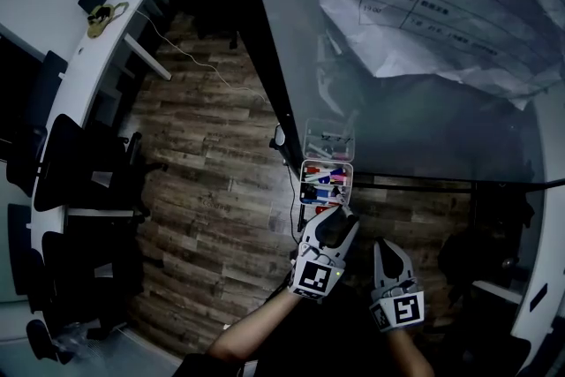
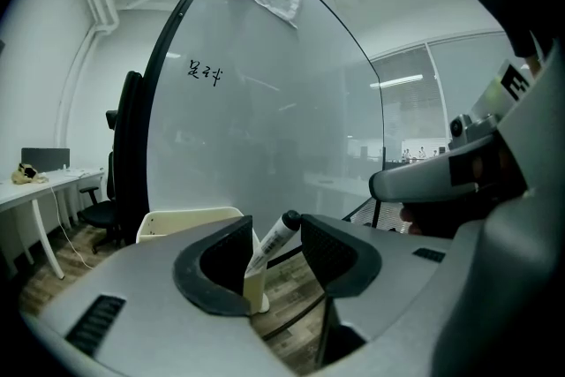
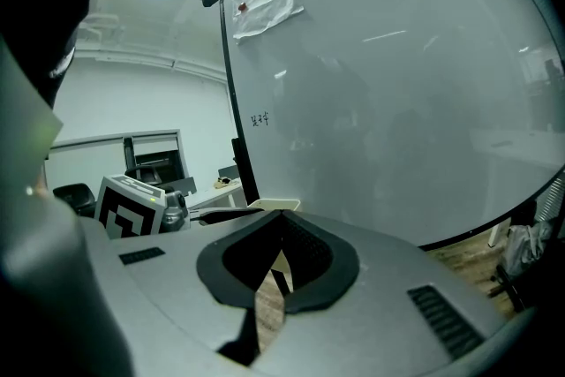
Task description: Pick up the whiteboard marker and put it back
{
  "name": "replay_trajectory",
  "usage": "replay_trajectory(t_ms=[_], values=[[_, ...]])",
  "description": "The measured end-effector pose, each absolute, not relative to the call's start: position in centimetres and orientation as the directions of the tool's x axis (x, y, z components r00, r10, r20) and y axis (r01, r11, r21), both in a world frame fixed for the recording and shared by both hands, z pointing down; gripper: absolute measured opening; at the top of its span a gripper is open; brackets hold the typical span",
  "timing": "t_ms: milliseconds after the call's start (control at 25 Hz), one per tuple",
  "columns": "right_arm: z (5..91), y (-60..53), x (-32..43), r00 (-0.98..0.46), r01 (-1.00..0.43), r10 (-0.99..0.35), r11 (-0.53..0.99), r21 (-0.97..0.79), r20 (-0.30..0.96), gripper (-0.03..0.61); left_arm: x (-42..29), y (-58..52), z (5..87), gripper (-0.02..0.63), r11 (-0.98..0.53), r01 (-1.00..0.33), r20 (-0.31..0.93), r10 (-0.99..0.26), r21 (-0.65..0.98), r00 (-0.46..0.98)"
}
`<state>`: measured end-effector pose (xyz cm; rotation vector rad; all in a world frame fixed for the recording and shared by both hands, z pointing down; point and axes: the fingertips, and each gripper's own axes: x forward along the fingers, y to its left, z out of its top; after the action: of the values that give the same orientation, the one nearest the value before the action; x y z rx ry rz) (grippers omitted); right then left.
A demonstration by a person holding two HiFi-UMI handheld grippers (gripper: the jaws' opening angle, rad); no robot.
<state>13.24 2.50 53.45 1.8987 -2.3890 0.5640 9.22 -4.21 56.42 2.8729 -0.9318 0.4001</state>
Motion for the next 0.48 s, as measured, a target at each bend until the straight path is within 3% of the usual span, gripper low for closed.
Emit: replay_trajectory(t_ms=[480], values=[[53.54,1.4,13.22,-0.252,-0.946,-0.934,0.183,-0.266,0.252,0.014,9.04,-4.82,55.49,0.138,-0.792,-0.609,0.221,-0.587,0.043,0.779]])
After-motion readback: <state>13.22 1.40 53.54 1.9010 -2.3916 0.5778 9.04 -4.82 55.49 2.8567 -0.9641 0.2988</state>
